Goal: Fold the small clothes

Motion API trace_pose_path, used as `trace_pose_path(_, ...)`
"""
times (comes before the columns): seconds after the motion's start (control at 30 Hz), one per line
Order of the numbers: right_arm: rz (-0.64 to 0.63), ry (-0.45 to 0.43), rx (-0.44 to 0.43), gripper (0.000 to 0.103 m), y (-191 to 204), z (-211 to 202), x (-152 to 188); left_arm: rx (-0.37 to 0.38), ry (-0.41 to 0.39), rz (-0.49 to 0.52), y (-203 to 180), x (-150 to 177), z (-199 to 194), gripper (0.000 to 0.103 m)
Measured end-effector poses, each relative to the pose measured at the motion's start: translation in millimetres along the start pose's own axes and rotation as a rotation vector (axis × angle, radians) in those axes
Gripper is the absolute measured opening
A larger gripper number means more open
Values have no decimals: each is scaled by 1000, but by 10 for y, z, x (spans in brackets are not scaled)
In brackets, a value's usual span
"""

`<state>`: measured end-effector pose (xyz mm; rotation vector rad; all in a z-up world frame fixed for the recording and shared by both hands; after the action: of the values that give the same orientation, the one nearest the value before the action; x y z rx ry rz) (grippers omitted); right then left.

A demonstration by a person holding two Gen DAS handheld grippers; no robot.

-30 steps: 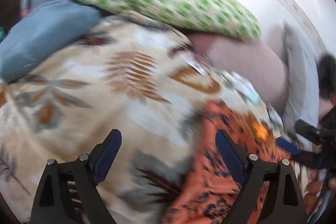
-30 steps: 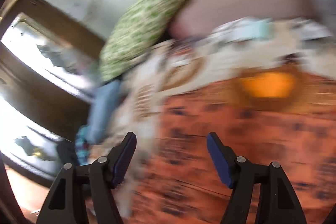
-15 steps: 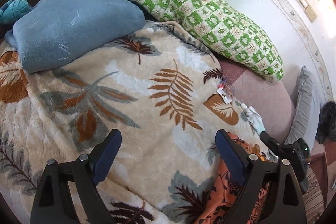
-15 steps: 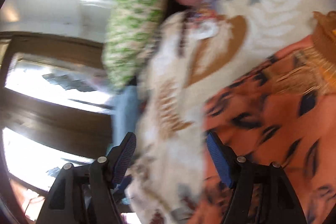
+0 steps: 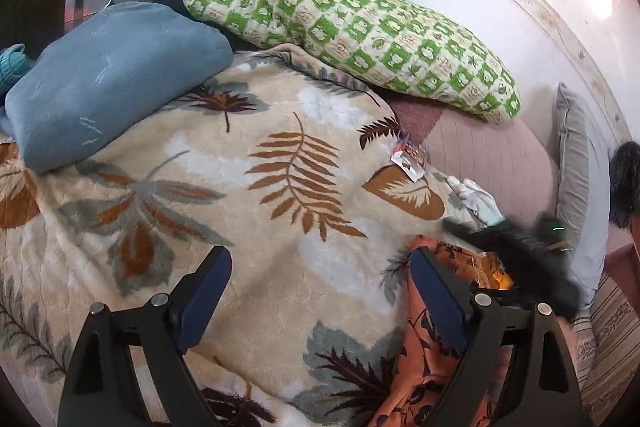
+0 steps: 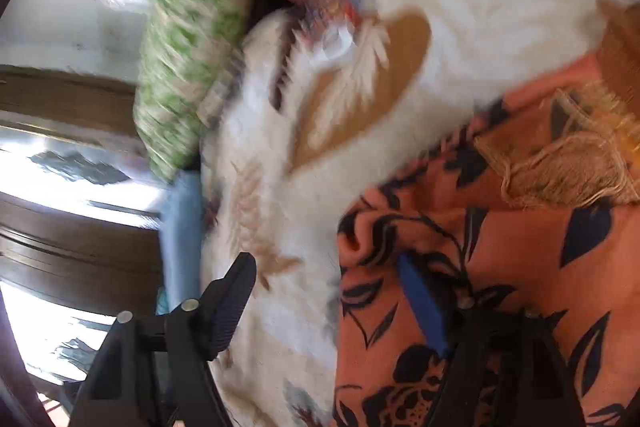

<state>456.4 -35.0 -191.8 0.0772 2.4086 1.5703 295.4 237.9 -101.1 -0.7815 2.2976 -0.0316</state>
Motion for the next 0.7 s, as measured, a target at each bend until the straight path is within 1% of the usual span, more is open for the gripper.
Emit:
trace_pose_path(0.07,0,2,-70,77,135,-201,62,14,12,0,-49,17,-4,91)
trace_pose_path(0.1,-33,-1,-80,77,230,-357,117,24,9,13,-102,42,-28,91)
trace_pose_path(0.13,-74,-29,-81,77,311,-657,232,32,-1,36,-169,77,-61,91)
trace_pose_path(0.2,-83,-70,-85,77,311,-1087,380,49,-24,102,-348,181,-143,91)
trace_pose_path(0.23,-87,-112,-62,77,242,-1468,503,63,-35,139,-452,248,-189,91)
trace_pose_path(0.27,-81,-130,-42,77,184,-1634,539,79,-44,172,-560,316,-230,91)
trace_pose_path(0.3,-68,-156,-26,77,92,-1934,605,101,-49,206,-670,379,-257,91)
trace_pose_path(0.37,-31,-227,2,77,-186,-2598,668,133,-68,268,-887,505,-299,91)
trace_pose_path(0.4,16,-286,3,77,-380,-2932,694,155,-66,292,-995,572,-291,91)
trace_pose_path(0.47,75,-343,-27,78,-611,-3300,645,170,-28,324,-1162,676,-200,91)
trace_pose_path(0.5,103,-375,-16,79,-776,-3437,636,165,-1,334,-1224,732,-118,91)
trace_pose_path(0.53,154,-406,29,81,-1012,-3569,645,138,30,346,-1287,794,-8,91)
trace_pose_path(0.57,200,-405,79,80,-1234,-3604,643,60,79,385,-1362,886,192,91)
trace_pose_path(0.6,244,-394,30,76,-1449,-3630,641,-1,114,414,-1399,935,332,91)
trace_pose_path(0.63,248,-408,-8,75,-1479,-3685,643,-93,168,451,-1419,1010,531,91)
trace_pose_path(0.67,237,-397,-16,76,-1393,-3730,627,-124,181,451,-1402,1043,624,93)
trace_pose_path(0.7,201,-384,1,77,-1291,-3753,618,-129,134,439,-1402,1033,581,93)
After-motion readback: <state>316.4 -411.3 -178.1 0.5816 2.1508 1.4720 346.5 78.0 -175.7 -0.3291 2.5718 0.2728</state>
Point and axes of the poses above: each gripper's, at about its wrist camera, not at the fingertips, and z roughly the way its jaws point, y to its left, x to its underside, the point moved 1 cm from there along z, roughly the way its jaws point, and after that the axes turned 14 degrees about -x, right-handed, at the moved point
